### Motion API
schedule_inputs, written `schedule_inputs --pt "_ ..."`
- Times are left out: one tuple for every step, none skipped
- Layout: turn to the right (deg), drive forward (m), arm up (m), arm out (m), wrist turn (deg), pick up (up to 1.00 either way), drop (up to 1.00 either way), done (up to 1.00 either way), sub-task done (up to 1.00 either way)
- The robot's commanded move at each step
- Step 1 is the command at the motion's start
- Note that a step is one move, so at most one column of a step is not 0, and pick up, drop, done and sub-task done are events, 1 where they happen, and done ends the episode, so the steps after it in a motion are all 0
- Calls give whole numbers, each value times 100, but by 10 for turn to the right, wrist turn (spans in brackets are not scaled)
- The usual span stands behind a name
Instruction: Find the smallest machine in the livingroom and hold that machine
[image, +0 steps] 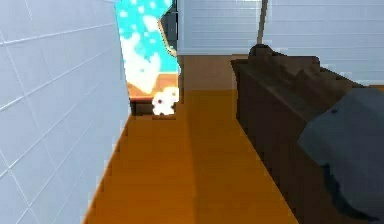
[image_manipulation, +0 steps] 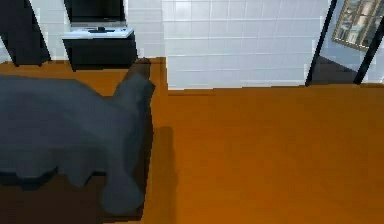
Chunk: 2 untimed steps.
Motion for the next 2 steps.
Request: schedule_inputs --pt "0 100 0 0 0 0 0 0 0" --pt "0 100 0 0 0 0 0 0 0"
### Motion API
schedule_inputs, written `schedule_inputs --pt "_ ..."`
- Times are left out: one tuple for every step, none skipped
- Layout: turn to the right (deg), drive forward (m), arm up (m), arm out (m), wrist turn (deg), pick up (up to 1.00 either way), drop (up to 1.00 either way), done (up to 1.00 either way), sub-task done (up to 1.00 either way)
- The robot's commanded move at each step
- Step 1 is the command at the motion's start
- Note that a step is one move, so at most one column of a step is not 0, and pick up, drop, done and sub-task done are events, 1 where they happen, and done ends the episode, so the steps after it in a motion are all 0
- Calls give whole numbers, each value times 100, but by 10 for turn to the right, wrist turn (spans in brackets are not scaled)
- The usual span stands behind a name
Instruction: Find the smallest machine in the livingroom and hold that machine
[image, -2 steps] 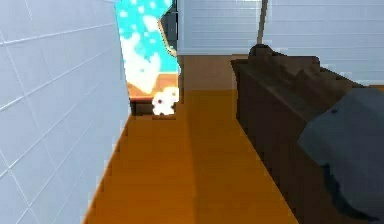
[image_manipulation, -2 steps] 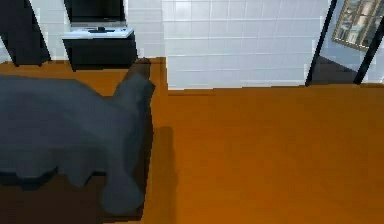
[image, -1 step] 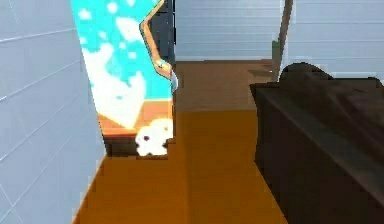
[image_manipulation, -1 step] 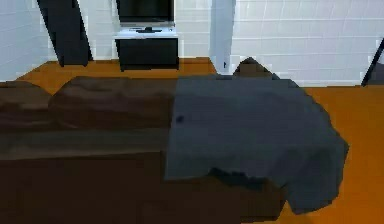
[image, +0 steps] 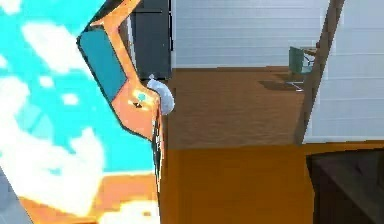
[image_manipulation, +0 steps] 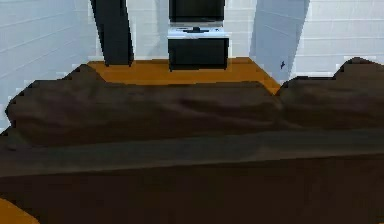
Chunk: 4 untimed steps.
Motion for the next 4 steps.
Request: schedule_inputs --pt "0 25 0 0 0 0 0 0 0" --pt "450 0 0 0 0 0 0 0 0" --pt "450 0 0 0 0 0 0 0 0" --pt "450 0 0 0 0 0 0 0 0"
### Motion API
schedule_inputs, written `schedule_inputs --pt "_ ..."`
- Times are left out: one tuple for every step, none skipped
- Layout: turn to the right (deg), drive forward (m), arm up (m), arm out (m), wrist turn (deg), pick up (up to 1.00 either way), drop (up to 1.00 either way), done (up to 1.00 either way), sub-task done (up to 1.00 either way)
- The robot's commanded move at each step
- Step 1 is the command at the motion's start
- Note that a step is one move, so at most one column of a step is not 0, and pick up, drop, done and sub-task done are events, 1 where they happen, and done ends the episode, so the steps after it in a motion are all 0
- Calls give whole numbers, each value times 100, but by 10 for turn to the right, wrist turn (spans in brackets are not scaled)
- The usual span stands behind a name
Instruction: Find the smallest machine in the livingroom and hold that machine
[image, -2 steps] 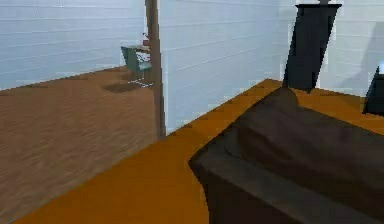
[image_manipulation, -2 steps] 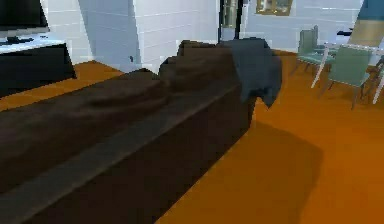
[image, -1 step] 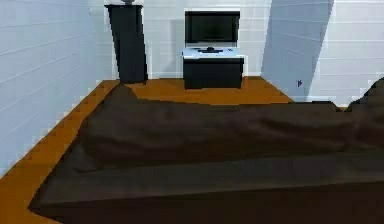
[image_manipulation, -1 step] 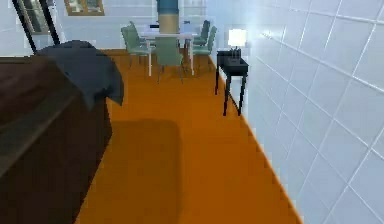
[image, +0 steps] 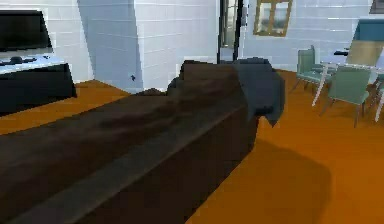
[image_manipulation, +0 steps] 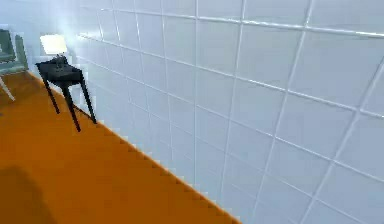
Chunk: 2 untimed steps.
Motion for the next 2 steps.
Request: schedule_inputs --pt "360 0 0 0 0 0 0 0 0" --pt "0 100 0 0 0 0 0 0 0"
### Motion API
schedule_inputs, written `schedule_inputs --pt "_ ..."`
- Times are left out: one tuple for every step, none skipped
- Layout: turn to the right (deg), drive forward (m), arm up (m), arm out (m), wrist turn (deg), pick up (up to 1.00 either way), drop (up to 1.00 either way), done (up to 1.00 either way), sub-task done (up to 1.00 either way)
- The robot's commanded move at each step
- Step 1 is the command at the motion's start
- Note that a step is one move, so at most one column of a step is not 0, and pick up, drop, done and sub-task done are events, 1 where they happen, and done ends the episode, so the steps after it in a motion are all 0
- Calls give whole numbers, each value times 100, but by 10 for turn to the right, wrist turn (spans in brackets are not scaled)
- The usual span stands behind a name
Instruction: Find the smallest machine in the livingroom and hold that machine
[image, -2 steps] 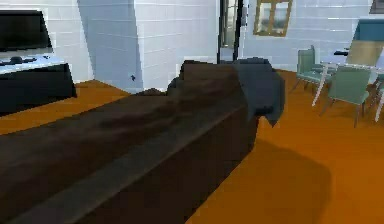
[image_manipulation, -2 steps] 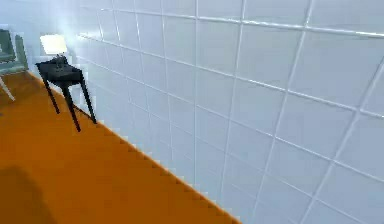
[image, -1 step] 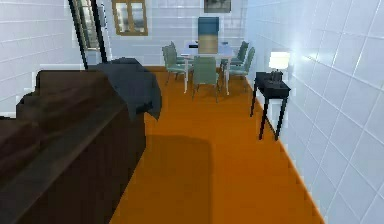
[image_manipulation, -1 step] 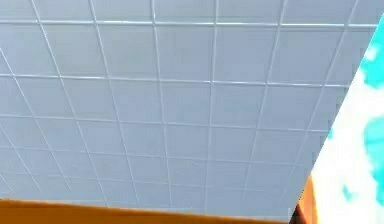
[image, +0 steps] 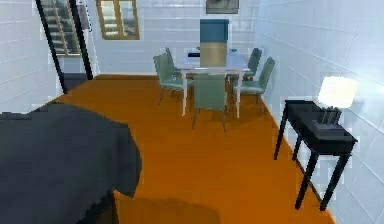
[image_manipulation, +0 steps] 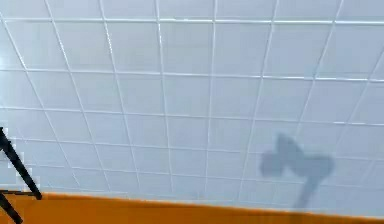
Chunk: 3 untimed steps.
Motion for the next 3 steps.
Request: schedule_inputs --pt "0 100 0 0 0 0 0 0 0" --pt "60 0 0 0 0 0 0 0 0" --pt "0 40 0 0 0 0 0 0 0"
